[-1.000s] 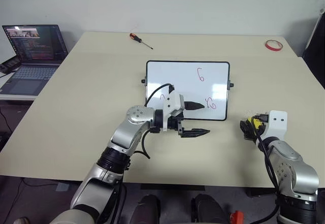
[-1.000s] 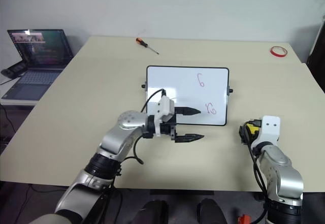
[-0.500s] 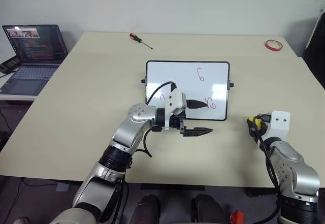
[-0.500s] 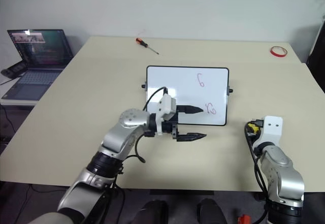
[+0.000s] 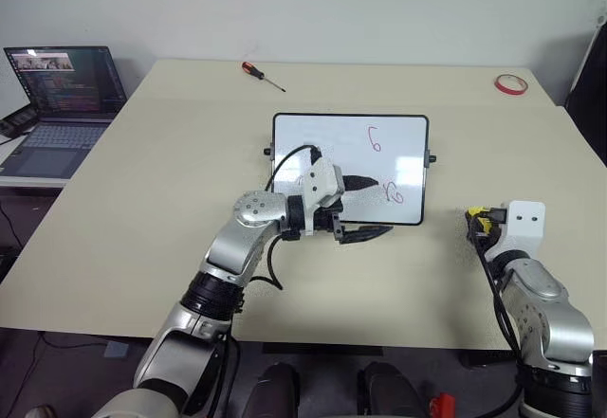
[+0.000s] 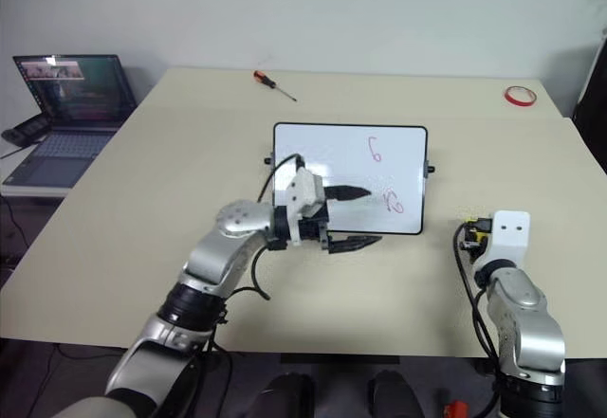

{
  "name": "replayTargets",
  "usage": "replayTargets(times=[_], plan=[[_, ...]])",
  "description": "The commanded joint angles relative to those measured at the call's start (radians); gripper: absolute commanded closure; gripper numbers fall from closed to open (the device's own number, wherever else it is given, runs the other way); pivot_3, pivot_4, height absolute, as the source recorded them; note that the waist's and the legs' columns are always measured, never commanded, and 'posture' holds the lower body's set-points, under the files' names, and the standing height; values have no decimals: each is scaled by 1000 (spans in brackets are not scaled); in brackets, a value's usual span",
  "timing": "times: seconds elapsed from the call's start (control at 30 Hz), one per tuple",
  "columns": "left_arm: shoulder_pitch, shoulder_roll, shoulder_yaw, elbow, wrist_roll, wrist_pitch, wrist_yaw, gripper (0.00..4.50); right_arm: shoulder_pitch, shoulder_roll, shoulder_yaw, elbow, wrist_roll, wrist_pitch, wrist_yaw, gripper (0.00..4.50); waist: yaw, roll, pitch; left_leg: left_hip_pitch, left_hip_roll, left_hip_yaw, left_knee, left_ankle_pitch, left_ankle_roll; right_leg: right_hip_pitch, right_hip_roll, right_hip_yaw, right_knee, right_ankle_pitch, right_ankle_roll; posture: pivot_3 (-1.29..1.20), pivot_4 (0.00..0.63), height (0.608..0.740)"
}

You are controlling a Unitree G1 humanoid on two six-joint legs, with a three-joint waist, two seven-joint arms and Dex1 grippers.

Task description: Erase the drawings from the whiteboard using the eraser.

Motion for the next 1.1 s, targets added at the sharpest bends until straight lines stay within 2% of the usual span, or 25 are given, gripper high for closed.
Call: replayTargets(times=[0.03, 0.13, 0.23, 0.37, 0.6, 0.73, 1.1], plan=[[17, -12, 47, -56, 52, -34, 127, 0, -4, -12, 20, -37, -32, -94, 8, 3304, 0, 0, 0, 0, 0, 0, 0, 0, 0, 0, 0, 0, 0, 0, 0, 0, 150, 740], [42, -30, 77, -41, 106, -58, 253, 0, -21, -9, 45, -24, -59, -165, 6, 3304, 0, 0, 0, 0, 0, 0, 0, 0, 0, 0, 0, 0, 0, 0, 0, 0, 150, 740], [70, -29, 88, -33, 140, -73, 314, 0, -44, -3, 69, -9, -73, -228, 11, 3304, -1, 0, 0, 0, 0, 0, 0, 0, 0, 0, 0, 0, 0, 0, 0, 0, 150, 740], [83, -28, 100, 11, 175, -107, 373, 0, -166, 21, 137, 74, -91, -329, 31, 3304, -2, 0, 0, 1, 0, 1, 1, 0, 0, 0, 0, 0, 1, 0, 0, 0, 150, 740], [61, -38, 102, 97, 188, -169, 403, 0, -400, 66, 206, 293, -103, -457, 58, 3304, 0, 0, 0, 0, 0, 0, 1, 0, 0, -1, 0, 0, 0, 0, 0, 0, 150, 740], [47, -45, 103, 117, 188, -182, 410, 0, -484, 88, 227, 400, -104, -513, 71, 3304, 1, 0, 0, -1, 0, 1, 1, 0, 0, -1, -1, -1, 0, 0, 0, 0, 150, 740], [24, -46, 114, 114, 188, -184, 419, 0, -587, 143, 257, 633, -123, -652, 91, 3304, -1, 0, 0, 0, 0, 1, 1, 0, 0, -2, -1, 0, 1, 1, 0, 0, 150, 740]])
